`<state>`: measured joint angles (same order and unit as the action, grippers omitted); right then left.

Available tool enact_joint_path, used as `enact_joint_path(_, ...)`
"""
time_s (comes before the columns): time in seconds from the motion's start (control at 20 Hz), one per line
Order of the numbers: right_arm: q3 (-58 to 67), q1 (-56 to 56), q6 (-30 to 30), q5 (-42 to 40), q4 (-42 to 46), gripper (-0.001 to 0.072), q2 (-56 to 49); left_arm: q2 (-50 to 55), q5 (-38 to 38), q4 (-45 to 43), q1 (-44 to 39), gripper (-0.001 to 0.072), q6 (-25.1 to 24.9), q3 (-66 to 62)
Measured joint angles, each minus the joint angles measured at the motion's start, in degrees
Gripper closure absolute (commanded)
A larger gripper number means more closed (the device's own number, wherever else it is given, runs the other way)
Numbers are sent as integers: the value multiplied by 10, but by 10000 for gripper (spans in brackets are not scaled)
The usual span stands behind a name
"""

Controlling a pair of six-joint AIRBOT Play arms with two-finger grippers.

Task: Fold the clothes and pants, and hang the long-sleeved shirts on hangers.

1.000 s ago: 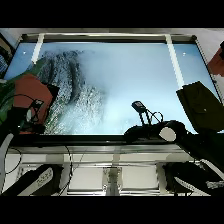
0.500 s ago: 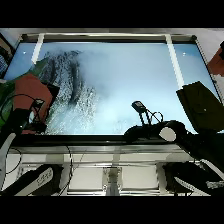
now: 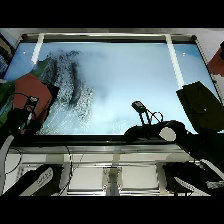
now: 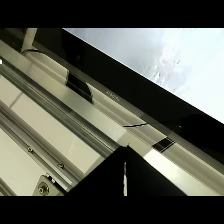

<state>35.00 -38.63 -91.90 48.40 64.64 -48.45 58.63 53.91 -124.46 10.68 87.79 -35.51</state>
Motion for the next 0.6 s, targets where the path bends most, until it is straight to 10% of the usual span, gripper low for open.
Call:
enact_joint_path(0.2, 9, 0, 19, 2, 10, 679, 0, -79, 9, 18, -17, 655, -34, -55)
enact_joint_path(0.6, 113, 0, 259, -1, 17, 366, 0, -142, 91, 263, -128, 656, -178, -343)
